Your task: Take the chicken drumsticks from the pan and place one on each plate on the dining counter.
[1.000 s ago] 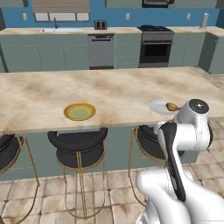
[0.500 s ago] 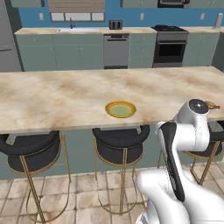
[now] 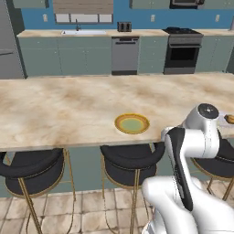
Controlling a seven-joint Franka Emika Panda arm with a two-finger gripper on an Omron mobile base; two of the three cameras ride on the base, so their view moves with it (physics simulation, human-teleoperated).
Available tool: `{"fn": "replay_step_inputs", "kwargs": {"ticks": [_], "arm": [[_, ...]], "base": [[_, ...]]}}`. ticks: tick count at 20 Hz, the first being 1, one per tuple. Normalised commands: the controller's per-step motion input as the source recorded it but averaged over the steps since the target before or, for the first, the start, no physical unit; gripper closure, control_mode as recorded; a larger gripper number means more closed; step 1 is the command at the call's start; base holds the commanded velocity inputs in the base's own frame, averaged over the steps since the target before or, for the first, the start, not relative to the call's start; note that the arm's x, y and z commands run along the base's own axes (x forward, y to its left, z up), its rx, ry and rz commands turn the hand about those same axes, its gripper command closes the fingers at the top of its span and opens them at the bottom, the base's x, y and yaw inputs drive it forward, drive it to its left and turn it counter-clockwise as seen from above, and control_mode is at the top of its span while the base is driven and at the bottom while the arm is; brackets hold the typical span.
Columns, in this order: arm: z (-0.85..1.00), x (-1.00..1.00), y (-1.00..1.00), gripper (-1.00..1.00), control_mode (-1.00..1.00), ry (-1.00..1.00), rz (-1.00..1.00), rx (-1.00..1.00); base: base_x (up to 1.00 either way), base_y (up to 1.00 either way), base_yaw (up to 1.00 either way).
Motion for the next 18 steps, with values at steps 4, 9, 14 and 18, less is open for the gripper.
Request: {"fn": "replay_step_inputs", "kwargs": {"ticks": [4, 9, 14, 18], "arm": [[0.0, 0.0, 0.0, 1.0, 1.0, 0.0, 0.0, 0.0], [0.0, 0.07, 0.02, 1.0, -1.0, -0.1, 0.02, -0.01], [0.01, 0.61, 0.09, 1.0, -1.0, -0.17, 0.02, -0.01], [0.04, 0.73, 0.32, 1.0, -1.0, 0.02, 0.0, -0.01]], "base": [[0.54, 0.03, 0.02], [0.21, 0.06, 0.02], [0.0, 0.0, 0.0], [0.0, 0.0, 0.0]]}}
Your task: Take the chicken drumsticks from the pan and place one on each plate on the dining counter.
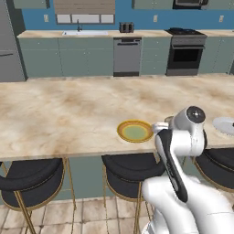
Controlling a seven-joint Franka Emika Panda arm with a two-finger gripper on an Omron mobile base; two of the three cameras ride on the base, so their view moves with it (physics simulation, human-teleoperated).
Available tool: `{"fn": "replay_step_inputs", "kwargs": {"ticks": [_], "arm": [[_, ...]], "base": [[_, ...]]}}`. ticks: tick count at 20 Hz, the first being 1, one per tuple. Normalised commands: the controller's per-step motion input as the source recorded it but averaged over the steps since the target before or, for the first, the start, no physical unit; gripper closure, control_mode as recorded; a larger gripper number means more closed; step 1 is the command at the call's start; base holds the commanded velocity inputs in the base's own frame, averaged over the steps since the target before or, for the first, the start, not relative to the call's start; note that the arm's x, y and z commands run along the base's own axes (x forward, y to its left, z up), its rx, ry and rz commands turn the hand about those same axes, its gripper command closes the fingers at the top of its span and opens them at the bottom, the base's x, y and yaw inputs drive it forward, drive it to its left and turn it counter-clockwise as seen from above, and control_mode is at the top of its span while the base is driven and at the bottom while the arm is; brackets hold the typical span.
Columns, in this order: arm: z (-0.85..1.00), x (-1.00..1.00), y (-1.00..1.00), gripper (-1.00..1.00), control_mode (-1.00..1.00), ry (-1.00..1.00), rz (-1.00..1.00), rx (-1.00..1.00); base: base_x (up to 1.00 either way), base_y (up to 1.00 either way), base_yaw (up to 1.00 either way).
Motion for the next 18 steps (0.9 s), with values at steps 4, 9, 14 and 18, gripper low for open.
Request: {"fn": "replay_step_inputs", "kwargs": {"ticks": [4, 9, 14, 18], "arm": [[0.0, 0.79, 0.58, 1.0, -1.0, 0.28, 0.04, -0.04], [0.0, 0.66, 0.27, 1.0, -1.0, 0.32, 0.09, -0.02], [-0.18, 0.42, 0.01, 1.0, -1.0, 0.02, 0.01, 0.0], [-0.52, 0.54, 0.07, 1.0, -1.0, 0.0, 0.01, 0.0]], "base": [[0.0, 0.0, 0.0], [0.0, 0.0, 0.0], [0.0, 0.0, 0.0], [0.0, 0.0, 0.0]]}}
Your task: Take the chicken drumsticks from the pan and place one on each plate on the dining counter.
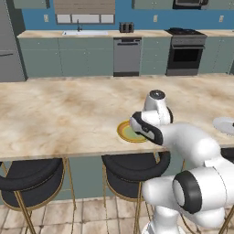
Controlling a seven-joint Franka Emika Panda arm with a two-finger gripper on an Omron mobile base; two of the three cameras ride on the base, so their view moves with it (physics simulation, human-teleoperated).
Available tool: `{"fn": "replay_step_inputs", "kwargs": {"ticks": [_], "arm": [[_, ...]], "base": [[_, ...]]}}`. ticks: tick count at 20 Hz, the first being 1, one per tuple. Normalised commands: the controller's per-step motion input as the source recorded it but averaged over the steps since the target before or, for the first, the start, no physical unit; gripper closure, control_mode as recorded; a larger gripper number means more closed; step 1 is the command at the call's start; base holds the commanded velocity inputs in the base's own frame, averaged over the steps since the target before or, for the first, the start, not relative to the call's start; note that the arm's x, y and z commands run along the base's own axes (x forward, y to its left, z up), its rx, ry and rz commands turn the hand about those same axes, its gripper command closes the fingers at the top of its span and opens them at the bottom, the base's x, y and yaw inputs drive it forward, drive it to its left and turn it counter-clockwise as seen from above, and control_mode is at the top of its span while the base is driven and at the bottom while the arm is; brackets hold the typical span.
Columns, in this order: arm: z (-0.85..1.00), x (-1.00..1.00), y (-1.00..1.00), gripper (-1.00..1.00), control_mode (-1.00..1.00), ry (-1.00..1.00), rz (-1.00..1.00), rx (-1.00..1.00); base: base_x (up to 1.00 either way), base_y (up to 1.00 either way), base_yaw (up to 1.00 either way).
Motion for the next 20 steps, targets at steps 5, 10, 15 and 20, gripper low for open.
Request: {"fn": "replay_step_inputs", "kwargs": {"ticks": [5, 10, 15, 20], "arm": [[-0.58, 0.59, 0.06, 1.0, -1.0, 0.0, 0.02, 0.0], [-0.59, 0.61, 0.0, 1.0, -1.0, 0.07, 0.02, 0.0], [-0.49, 0.47, 0.05, 1.0, -1.0, 0.1, 0.0, 0.0], [-0.4, 0.51, 0.16, 1.0, -1.0, 0.07, 0.0, 0.0]], "base": [[0.0, 0.0, 0.0], [0.0, 0.0, 0.0], [0.0, 0.0, 0.0], [0.0, 0.0, 0.0]]}}
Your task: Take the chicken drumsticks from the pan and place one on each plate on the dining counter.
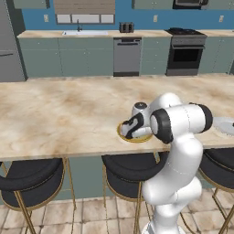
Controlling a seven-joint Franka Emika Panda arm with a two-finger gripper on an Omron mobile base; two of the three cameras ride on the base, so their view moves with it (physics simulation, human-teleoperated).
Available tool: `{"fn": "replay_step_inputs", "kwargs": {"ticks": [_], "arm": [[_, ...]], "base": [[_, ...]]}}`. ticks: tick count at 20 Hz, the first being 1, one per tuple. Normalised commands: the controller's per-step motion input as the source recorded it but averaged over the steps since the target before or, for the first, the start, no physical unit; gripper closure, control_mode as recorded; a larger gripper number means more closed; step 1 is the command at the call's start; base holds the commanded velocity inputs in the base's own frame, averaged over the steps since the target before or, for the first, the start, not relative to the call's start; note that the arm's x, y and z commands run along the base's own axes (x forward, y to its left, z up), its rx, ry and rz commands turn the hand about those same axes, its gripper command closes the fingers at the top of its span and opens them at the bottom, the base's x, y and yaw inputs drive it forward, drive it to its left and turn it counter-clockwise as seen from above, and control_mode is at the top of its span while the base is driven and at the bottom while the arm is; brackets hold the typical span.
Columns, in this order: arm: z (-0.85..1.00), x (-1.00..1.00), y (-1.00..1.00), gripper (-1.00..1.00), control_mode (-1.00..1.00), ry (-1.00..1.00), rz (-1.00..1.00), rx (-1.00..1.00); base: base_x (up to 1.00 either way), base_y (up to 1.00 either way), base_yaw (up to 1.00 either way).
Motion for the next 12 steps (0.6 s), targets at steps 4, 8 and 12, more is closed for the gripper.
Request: {"fn": "replay_step_inputs", "kwargs": {"ticks": [4, 8, 12], "arm": [[-0.4, 0.71, 0.03, 1.0, -1.0, 0.01, 0.01, 0.0], [-0.18, 0.56, 0.0, -1.0, -1.0, 0.0, 0.01, 0.0], [0.0, 0.01, 0.0, -1.0, -1.0, 0.0, 0.0, 0.0]], "base": [[0.0, 0.0, 0.0], [0.0, 0.0, 0.0], [0.0, 0.0, 0.0]]}}
